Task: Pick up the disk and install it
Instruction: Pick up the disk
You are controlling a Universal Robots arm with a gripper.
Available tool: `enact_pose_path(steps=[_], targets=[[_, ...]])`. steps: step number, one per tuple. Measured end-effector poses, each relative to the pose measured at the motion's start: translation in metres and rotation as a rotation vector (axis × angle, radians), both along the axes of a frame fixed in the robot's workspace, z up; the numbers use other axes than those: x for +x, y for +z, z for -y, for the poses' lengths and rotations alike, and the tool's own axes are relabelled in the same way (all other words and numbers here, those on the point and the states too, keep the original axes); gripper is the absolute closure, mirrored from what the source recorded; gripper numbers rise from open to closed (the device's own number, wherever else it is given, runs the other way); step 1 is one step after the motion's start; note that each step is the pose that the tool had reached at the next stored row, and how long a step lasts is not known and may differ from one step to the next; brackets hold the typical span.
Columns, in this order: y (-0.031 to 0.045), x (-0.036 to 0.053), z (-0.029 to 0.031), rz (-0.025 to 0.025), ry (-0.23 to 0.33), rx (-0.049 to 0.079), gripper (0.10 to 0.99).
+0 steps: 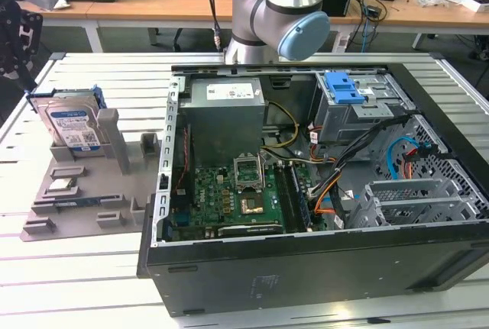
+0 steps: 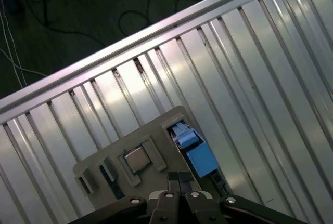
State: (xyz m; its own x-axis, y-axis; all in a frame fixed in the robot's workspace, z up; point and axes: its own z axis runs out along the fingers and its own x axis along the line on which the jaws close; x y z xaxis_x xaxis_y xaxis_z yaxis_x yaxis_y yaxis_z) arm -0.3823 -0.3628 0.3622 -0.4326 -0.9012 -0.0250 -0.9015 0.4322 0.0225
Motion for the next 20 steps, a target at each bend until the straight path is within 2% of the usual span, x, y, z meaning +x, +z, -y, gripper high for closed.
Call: enact_pose_path(steps=[5,20], targets=[[0.0,0.0,0.0,0.0,0.068,0.0,0.98],[0.0,0.0,0.0,0.0,0.225,0.0,0.98]])
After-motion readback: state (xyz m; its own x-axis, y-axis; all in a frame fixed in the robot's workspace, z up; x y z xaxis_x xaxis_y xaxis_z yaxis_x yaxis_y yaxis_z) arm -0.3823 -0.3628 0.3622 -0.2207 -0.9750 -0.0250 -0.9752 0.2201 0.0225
